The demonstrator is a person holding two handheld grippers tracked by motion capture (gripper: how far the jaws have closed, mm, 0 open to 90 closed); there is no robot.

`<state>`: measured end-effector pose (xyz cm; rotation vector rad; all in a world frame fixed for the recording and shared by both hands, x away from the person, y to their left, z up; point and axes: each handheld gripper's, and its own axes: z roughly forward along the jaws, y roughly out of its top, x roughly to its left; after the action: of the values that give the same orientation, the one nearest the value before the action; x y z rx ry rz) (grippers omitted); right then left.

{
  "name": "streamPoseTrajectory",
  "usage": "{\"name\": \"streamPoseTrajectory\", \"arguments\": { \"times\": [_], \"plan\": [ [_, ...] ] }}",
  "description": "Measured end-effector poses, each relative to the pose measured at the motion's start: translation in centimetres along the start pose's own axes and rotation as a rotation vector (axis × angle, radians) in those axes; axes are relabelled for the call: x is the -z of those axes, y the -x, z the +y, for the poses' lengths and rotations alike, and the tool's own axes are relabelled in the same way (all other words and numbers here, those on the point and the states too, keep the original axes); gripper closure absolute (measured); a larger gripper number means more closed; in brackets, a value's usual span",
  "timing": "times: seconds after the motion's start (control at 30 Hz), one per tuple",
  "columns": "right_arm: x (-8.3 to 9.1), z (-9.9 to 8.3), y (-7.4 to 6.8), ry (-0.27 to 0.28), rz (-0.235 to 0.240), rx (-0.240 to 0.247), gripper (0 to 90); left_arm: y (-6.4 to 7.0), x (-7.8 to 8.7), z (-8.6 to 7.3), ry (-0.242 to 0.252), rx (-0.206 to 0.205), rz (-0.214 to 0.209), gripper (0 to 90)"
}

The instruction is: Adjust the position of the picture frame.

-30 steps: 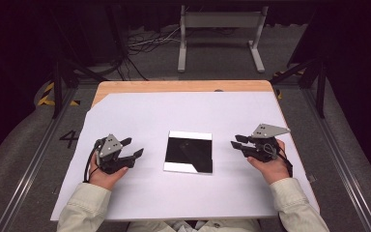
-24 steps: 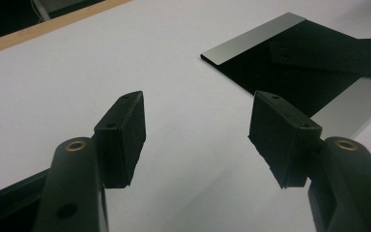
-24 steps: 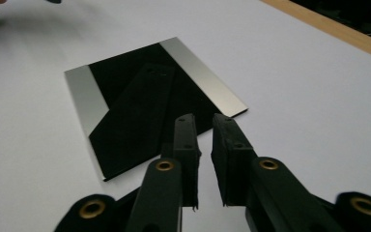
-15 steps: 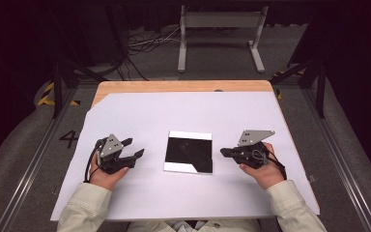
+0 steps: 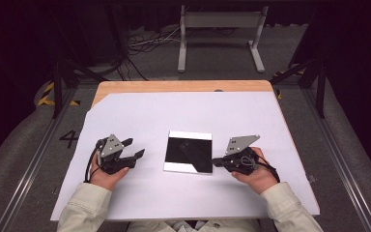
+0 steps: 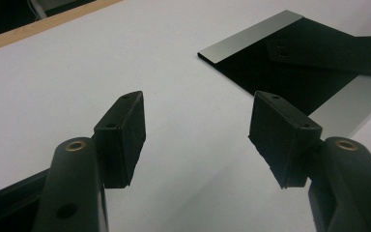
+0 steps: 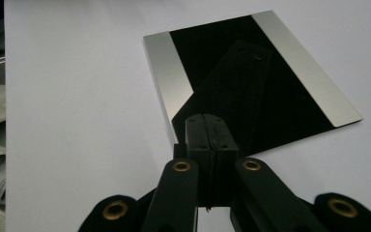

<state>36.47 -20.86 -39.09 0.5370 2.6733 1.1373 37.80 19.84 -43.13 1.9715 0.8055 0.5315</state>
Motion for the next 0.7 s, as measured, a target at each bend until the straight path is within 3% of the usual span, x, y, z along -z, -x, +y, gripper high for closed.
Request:
{"name": "streamPoseTrajectory", "arguments": {
  "times": [0.7],
  "plan": [
    [-4.3, -0.5, -1.5, -0.134, 0.088, 0.054, 90.0, 0.1, -0.2, 0.0, -0.008, 0.001, -0.009, 38.0]
  ]
}}
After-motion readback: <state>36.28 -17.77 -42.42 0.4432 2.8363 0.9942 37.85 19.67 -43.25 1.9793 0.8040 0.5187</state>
